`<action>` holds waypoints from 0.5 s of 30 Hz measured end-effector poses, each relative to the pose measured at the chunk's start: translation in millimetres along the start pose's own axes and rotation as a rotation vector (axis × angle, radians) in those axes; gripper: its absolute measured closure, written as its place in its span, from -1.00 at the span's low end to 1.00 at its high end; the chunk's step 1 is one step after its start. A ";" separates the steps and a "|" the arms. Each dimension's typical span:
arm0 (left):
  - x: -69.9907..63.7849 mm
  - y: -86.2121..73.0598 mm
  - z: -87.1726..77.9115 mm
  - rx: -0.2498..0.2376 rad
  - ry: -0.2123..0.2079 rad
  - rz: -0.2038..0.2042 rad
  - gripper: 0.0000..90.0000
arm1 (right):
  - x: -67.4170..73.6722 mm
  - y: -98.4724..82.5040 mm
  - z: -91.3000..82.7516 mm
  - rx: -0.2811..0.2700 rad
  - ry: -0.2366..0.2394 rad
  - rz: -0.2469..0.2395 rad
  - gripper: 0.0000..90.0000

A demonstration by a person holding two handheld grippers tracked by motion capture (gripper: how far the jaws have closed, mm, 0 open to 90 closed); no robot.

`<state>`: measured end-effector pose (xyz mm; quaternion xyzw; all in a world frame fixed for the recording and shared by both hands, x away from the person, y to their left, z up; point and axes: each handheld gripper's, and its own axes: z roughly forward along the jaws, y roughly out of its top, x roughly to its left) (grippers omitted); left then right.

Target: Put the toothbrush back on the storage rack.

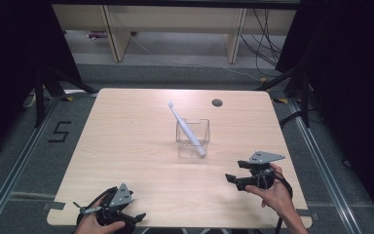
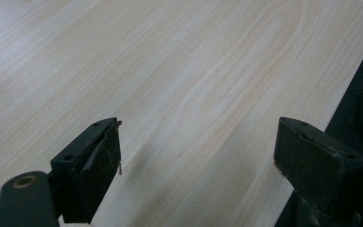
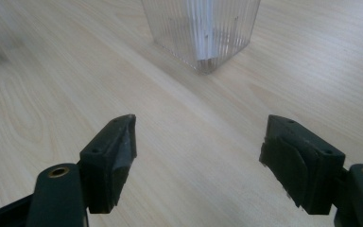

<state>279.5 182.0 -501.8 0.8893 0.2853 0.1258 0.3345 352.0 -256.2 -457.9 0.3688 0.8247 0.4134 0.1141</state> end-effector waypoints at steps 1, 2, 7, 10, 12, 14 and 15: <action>0.0 0.0 0.0 0.000 0.000 0.001 -0.67 | -1.7 -0.3 0.1 -0.002 0.010 -0.020 -0.41; 0.0 0.0 -0.1 0.000 0.000 0.000 -0.67 | -0.2 -1.6 -0.2 0.006 0.015 -0.002 -0.41; 0.7 0.4 -0.4 0.010 -0.005 0.004 -0.67 | 1.2 -6.5 -2.1 0.008 -0.001 -0.010 -0.44; 0.3 0.2 -0.3 0.000 -0.004 0.002 -0.67 | 1.2 -8.9 -2.8 0.009 -0.008 -0.034 -0.47; 1.0 0.5 -0.7 0.011 -0.005 0.007 -0.67 | 2.1 -10.7 -3.8 0.010 0.000 -0.028 -0.50; 0.0 0.2 -0.6 0.000 -0.001 0.003 -0.67 | 3.1 -12.9 -4.4 0.016 0.000 -0.027 -0.52; 0.0 0.2 -0.6 -0.001 -0.001 0.003 -0.67 | 5.4 -14.2 -4.4 0.019 0.008 0.001 -0.53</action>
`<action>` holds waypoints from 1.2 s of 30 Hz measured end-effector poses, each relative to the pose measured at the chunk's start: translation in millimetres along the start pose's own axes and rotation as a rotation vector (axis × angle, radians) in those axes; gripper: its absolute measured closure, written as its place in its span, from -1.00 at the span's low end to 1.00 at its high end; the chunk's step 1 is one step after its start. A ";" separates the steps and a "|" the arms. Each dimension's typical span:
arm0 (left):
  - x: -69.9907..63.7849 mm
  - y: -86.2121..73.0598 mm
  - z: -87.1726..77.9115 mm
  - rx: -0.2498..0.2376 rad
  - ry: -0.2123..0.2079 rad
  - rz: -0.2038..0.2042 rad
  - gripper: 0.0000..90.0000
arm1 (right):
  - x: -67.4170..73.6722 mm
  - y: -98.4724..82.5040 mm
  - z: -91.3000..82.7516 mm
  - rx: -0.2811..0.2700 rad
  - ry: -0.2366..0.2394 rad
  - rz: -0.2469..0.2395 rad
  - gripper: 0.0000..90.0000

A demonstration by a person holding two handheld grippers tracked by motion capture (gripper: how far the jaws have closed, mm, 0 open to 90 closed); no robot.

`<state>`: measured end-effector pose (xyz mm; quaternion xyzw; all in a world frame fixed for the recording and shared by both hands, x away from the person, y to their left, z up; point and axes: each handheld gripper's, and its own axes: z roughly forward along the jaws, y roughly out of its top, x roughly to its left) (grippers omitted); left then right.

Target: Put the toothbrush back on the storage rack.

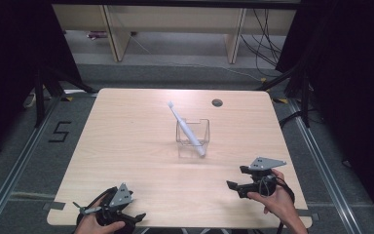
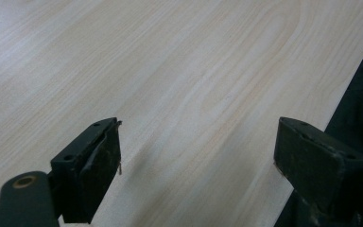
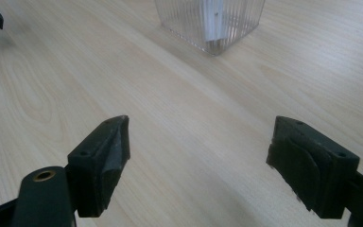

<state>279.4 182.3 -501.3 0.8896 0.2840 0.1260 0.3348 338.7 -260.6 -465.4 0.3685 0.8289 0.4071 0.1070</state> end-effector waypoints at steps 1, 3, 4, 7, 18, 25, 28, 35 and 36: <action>0.0 0.0 0.0 0.000 0.000 0.000 -0.67 | -1.6 -0.8 -0.7 -0.007 -0.011 -0.027 -0.54; -0.1 0.0 0.0 0.000 0.000 0.000 -0.67 | 0.1 -3.5 -1.3 0.010 0.000 -0.001 -0.56; -0.1 -0.1 0.0 0.000 0.000 0.000 -0.67 | 0.9 -5.0 -1.3 0.000 -0.006 -0.001 -0.56; -0.2 0.0 0.1 0.001 0.000 0.000 -0.67 | 0.0 -8.9 -2.3 -0.003 -0.009 -0.014 -0.56; -0.2 0.2 -0.3 -0.001 -0.001 0.001 -0.67 | 4.8 -22.1 -7.8 0.020 -0.012 0.007 -0.58; -0.3 0.2 -0.3 -0.001 -0.002 0.002 -0.67 | 6.9 -28.3 -8.2 0.011 0.001 -0.020 -0.59; -0.1 0.2 -0.3 -0.001 -0.001 0.002 -0.67 | 8.4 -30.3 -10.0 0.022 -0.024 -0.025 -0.61; -0.2 0.3 -0.4 -0.001 -0.002 0.003 -0.67 | 9.3 -35.2 -10.1 0.042 -0.021 -0.039 -0.61; -0.2 0.3 -0.4 -0.001 -0.001 0.003 -0.67 | 8.2 -35.1 -11.2 0.055 0.002 -0.041 -0.61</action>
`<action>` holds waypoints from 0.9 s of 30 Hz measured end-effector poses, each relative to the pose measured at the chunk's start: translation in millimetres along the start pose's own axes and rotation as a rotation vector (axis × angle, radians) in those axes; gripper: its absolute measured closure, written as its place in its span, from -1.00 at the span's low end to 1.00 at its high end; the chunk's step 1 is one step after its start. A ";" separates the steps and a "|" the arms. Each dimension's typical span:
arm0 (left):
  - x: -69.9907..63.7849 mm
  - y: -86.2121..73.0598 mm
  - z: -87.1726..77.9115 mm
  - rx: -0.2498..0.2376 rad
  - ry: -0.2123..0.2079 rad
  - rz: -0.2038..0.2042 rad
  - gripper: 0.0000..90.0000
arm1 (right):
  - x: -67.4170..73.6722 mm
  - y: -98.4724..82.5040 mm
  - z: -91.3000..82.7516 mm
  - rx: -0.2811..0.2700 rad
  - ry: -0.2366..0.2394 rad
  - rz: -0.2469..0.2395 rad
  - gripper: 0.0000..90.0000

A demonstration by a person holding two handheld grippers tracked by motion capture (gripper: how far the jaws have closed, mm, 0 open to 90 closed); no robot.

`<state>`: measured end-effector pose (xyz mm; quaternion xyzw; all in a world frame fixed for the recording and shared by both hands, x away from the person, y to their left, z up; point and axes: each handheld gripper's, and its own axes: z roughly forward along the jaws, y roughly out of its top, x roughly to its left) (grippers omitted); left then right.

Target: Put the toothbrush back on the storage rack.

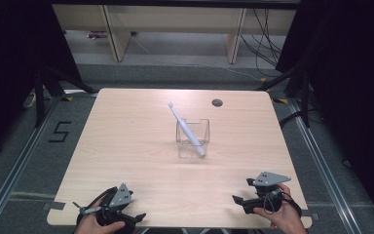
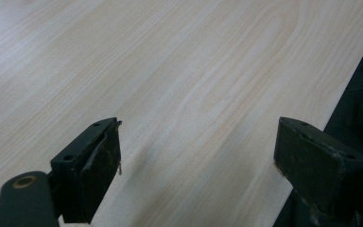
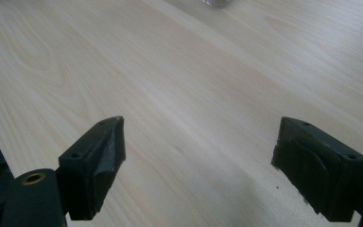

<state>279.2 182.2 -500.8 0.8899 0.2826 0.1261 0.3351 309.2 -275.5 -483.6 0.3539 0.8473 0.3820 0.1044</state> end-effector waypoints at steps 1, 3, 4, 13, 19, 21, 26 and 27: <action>-0.1 0.0 0.1 0.000 0.000 -0.001 -0.67 | -0.1 -0.6 -0.5 -0.003 -0.006 0.001 -0.61; -0.2 0.0 0.0 -0.001 -0.001 0.000 -0.67 | 2.1 -2.2 -2.0 0.000 -0.022 0.025 -0.61; -0.1 0.1 -0.1 -0.001 0.000 0.000 -0.67 | 2.8 -3.1 -2.6 -0.001 -0.042 0.034 -0.61; 0.3 0.2 -0.3 0.000 -0.004 0.001 -0.67 | 2.3 -7.4 -2.8 0.015 -0.044 0.010 -0.61; -0.4 0.4 -1.1 -0.005 -0.001 0.002 -0.67 | 2.9 -7.7 -0.8 0.024 -0.039 -0.017 -0.61; -0.5 0.5 -1.1 -0.006 0.000 0.002 -0.67 | 5.9 -8.4 -1.2 0.022 -0.057 0.005 -0.61; -1.1 0.4 -0.5 -0.001 -0.004 -0.013 -0.67 | 4.2 -7.8 -0.9 0.026 -0.054 -0.026 -0.61; -1.4 0.2 -0.4 -0.006 -0.002 -0.015 -0.67 | 4.1 -7.7 -0.7 0.030 -0.052 -0.030 -0.61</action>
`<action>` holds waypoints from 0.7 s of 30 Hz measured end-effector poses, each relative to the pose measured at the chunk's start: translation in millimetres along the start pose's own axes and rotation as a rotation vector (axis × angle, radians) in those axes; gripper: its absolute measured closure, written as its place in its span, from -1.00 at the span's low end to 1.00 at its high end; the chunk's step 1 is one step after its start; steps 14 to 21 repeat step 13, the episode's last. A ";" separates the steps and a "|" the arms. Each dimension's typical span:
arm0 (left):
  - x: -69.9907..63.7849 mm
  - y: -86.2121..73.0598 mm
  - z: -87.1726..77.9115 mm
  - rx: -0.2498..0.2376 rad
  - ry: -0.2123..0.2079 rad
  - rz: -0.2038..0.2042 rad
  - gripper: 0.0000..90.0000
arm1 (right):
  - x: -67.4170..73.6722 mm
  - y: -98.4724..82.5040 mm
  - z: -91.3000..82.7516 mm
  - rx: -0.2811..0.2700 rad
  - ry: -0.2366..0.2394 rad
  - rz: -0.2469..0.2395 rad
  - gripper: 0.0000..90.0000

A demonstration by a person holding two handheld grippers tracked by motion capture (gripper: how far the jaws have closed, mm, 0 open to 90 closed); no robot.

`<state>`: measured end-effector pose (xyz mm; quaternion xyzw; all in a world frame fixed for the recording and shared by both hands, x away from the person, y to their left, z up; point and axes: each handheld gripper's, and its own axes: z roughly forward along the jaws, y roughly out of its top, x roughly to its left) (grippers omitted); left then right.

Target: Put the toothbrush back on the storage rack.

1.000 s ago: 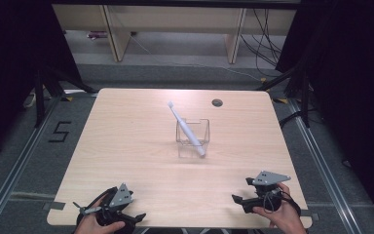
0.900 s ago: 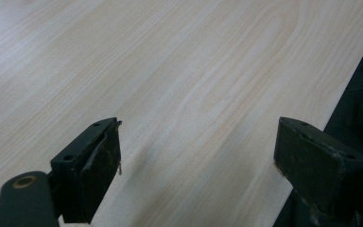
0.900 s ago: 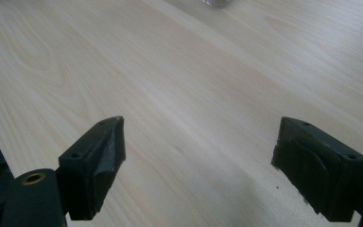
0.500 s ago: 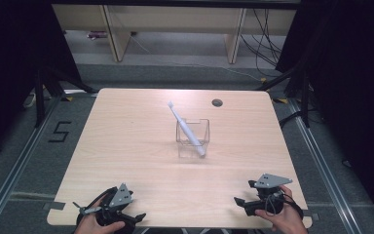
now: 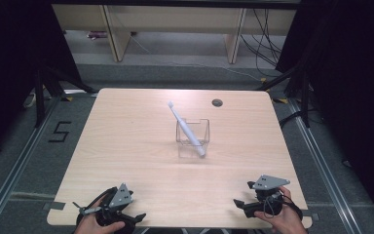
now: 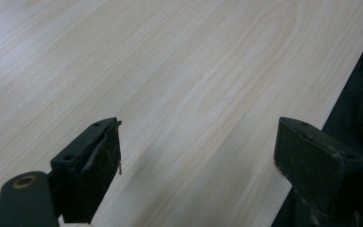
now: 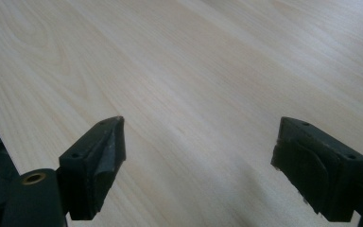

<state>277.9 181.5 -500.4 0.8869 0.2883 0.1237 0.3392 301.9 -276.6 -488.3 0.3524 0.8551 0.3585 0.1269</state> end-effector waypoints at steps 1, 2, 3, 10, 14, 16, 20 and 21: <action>-0.1 0.1 -0.3 0.000 0.002 0.001 -0.67 | 1.1 0.0 0.0 0.005 0.006 0.010 -0.61; 0.0 0.2 -0.4 -0.001 0.002 0.004 -0.67 | 0.1 -0.2 1.2 -0.003 0.007 -0.010 -0.61; 0.0 0.2 -0.5 -0.001 0.002 0.004 -0.67 | 1.1 0.4 0.4 0.002 0.006 -0.001 -0.61; 0.1 0.3 -0.6 -0.001 0.003 0.008 -0.67 | 0.8 0.5 0.2 0.003 0.012 -0.002 -0.61; 0.8 0.5 -0.7 0.000 0.003 0.018 -0.67 | -0.4 0.5 1.4 0.001 0.023 -0.016 -0.61; 0.8 0.5 -0.7 0.000 0.003 0.018 -0.67 | -0.4 0.5 1.4 0.001 0.023 -0.016 -0.61; 0.8 0.5 -0.7 0.000 0.003 0.018 -0.67 | -0.4 0.5 1.4 0.001 0.023 -0.016 -0.61; 0.8 0.5 -0.7 0.000 0.003 0.018 -0.67 | -0.4 0.5 1.4 0.001 0.023 -0.016 -0.61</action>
